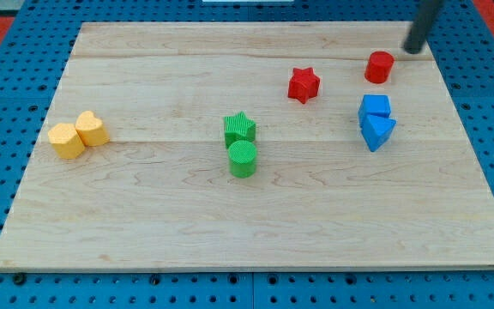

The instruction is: Put the red circle at the right side of the red star

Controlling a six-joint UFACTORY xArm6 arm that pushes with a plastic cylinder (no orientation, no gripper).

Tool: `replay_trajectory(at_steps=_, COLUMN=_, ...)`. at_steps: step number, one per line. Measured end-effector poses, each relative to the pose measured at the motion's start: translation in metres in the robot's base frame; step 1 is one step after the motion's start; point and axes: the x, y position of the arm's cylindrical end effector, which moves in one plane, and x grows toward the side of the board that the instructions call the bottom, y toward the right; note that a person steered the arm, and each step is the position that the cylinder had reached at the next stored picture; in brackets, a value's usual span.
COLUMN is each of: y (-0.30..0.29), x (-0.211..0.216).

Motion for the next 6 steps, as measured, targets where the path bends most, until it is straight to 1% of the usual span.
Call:
replay_trajectory(at_steps=1, y=-0.039, x=0.026)
replay_trajectory(at_steps=2, y=-0.023, x=-0.001)
replay_trajectory(at_steps=3, y=0.045, x=0.014)
replay_trajectory(at_steps=4, y=0.041, x=0.039)
replay_trajectory(at_steps=5, y=-0.039, x=0.041)
replay_trajectory(at_steps=6, y=-0.066, x=0.067)
